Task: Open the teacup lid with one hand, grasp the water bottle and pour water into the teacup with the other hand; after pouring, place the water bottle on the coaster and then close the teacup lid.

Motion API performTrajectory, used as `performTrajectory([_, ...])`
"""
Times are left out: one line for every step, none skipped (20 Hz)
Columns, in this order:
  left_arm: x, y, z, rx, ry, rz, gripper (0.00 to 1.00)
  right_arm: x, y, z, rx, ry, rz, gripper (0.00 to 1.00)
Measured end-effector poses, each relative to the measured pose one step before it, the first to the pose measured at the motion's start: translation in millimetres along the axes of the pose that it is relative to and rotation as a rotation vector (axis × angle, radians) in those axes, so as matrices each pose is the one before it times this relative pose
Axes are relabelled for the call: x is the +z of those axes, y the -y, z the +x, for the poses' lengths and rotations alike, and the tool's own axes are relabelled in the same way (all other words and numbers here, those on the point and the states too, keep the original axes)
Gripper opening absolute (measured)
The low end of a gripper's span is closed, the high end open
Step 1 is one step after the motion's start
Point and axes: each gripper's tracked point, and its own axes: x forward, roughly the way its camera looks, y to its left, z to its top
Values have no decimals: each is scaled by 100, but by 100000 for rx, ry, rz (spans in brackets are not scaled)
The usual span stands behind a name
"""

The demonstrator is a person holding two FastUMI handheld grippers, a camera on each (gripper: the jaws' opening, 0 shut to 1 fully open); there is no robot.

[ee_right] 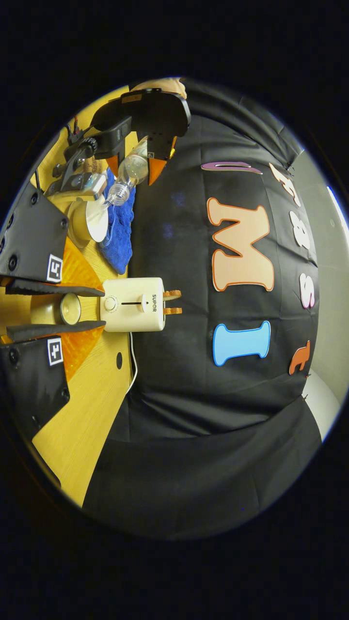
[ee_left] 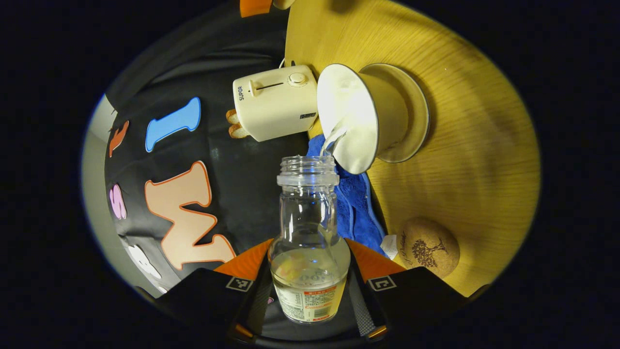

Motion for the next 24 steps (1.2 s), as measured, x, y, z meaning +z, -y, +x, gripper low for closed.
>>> performTrajectory([77,-220,47,81,3,1735,70,68,-5,3,14,15,-21,27])
performTrajectory([-126,-93,-117,35,-82,1551,70,-71,-7,-18,14,11,12,27])
performTrajectory([1,-182,22,149,6,1547,70,44,6,1,69,11,27,27])
performTrajectory([-17,-233,30,34,-150,1505,70,-47,-23,18,57,21,-16,27])
performTrajectory([29,-205,-16,242,-66,2099,70,58,-9,-6,14,7,-7,27])
performTrajectory([-49,-321,-67,285,-237,2646,70,-64,-2,26,3,-14,44,27])
performTrajectory([17,-151,-45,107,-67,2661,70,37,-10,-21,-1,15,-2,27])
performTrajectory([-26,-191,-166,294,63,2349,70,-16,17,-12,12,19,-10,27])
performTrajectory([65,-211,-45,274,200,1364,70,-12,-6,45,-3,-16,32,27])
performTrajectory([77,-272,-49,338,368,966,70,-25,-10,-9,15,12,-13,27])
performTrajectory([103,-231,49,205,309,750,71,47,-6,-12,26,23,-13,27])
performTrajectory([3,-179,21,38,146,916,70,-56,-28,21,-12,-10,37,27])
performTrajectory([110,-289,2,462,198,1454,70,39,21,6,63,7,17,27])
performTrajectory([29,-266,-56,449,123,1435,71,-46,-11,-21,37,9,-15,27])
performTrajectory([141,-197,-54,340,230,1440,71,45,-2,29,6,-13,13,27])
performTrajectory([64,-137,-13,41,71,932,71,-27,-11,-12,58,-27,-9,27])
performTrajectory([137,-140,31,167,214,576,70,-21,-24,9,100,-90,-81,27])
performTrajectory([36,-128,-66,98,57,318,70,16,44,-28,35,-33,29,28])
performTrajectory([-40,-34,34,62,164,345,70,23,-35,53,35,4,20,27])
performTrajectory([21,-50,-32,-57,41,296,70,-26,-11,-17,52,14,-20,27])
performTrajectory([46,-14,8,-71,23,340,70,36,4,31,5,5,22,27])
performTrajectory([-23,-11,20,-136,-54,314,70,-66,1,28,13,-3,12,27])
performTrajectory([61,-16,-42,56,58,373,71,98,-5,-44,11,7,-11,27])
performTrajectory([19,14,-1,-74,-8,93,71,-67,26,4,3,0,-1,27])
